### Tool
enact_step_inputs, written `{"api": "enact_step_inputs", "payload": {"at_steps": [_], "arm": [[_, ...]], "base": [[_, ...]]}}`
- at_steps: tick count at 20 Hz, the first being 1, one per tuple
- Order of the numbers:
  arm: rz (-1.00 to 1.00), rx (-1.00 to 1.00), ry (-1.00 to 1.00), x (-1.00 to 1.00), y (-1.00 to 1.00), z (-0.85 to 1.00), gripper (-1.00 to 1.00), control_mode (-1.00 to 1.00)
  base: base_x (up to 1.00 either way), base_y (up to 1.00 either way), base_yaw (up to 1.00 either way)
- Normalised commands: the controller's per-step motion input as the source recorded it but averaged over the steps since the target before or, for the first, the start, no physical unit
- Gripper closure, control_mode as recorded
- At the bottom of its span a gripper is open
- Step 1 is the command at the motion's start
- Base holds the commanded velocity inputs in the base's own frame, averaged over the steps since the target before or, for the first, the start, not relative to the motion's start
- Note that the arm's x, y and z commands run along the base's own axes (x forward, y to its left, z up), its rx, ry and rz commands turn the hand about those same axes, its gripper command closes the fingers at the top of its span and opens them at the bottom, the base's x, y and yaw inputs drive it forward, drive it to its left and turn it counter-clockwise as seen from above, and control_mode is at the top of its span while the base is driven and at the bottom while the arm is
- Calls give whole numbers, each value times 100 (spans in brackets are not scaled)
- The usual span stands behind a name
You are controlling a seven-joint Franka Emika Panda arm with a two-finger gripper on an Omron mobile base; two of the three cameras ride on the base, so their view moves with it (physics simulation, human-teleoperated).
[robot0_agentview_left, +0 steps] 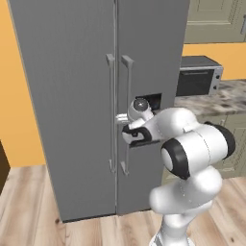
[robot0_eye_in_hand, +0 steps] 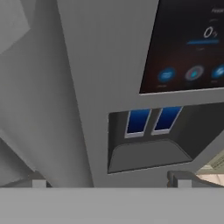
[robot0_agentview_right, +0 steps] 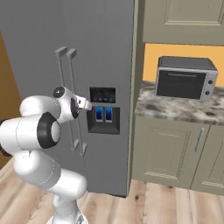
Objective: Store the hot dog in the freezer for long-term storage. Close the freezer door after placing the cooked food.
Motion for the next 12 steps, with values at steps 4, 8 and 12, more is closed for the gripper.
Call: {"api": "enact_step_inputs", "payload": {"at_steps": [4, 8, 12], "arm": [[0, 0, 1, 59, -1, 0, -100, -100], [0, 0, 0, 69, 0, 0, -100, -100], [0, 0, 0, 63, 0, 0, -100, -100]], "base": [[0, 0, 0], [0, 0, 0], [0, 0, 0]]}}
